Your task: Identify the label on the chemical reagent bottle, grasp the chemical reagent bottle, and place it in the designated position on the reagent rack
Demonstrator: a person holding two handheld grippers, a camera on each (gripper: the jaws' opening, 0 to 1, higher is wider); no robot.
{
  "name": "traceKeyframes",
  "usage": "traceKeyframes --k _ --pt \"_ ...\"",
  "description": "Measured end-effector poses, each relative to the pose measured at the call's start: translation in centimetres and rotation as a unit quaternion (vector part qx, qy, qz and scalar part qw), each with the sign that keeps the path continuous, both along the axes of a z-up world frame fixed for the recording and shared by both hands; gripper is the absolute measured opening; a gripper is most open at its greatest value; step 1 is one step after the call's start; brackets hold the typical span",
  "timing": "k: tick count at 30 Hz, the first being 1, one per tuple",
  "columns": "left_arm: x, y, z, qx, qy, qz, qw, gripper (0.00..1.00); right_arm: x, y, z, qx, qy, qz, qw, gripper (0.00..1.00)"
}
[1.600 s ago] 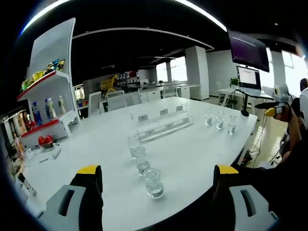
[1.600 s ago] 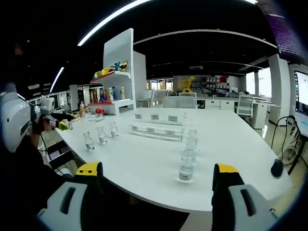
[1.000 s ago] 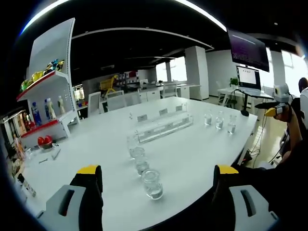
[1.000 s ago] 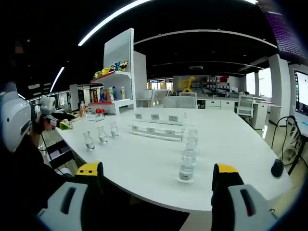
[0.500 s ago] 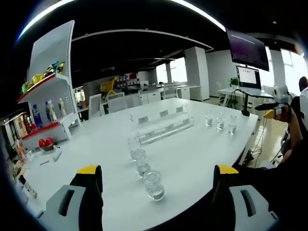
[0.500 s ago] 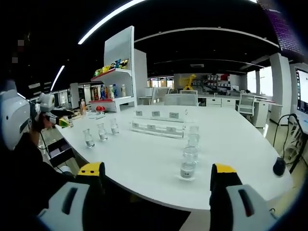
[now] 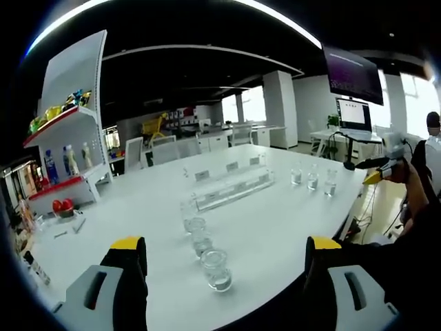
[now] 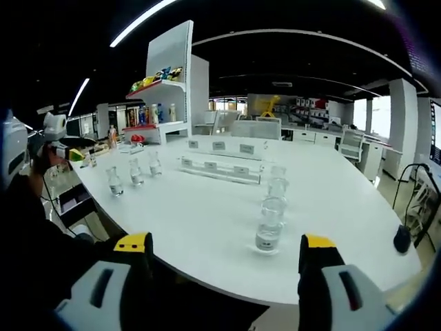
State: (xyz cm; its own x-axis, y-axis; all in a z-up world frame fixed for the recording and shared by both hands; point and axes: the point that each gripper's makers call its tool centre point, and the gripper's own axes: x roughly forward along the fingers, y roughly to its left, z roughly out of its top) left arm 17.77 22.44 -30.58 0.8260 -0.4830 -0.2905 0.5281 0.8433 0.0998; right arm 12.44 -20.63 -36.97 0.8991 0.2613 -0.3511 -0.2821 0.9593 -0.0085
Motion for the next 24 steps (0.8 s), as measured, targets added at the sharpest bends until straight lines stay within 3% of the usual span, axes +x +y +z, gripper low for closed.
traceKeyframes --k 16,24 --pt "-0.5 -1.1 0.5 0.003 -0.004 -0.016 0.9999 0.94 3.6 -0.9 -3.7 0.021 0.035 -0.002 0.9992 0.80" --pt "-0.6 -1.5 0.8 0.001 -0.005 -0.024 0.9997 0.94 5.2 -1.2 -4.6 0.006 0.032 0.002 0.9995 0.77"
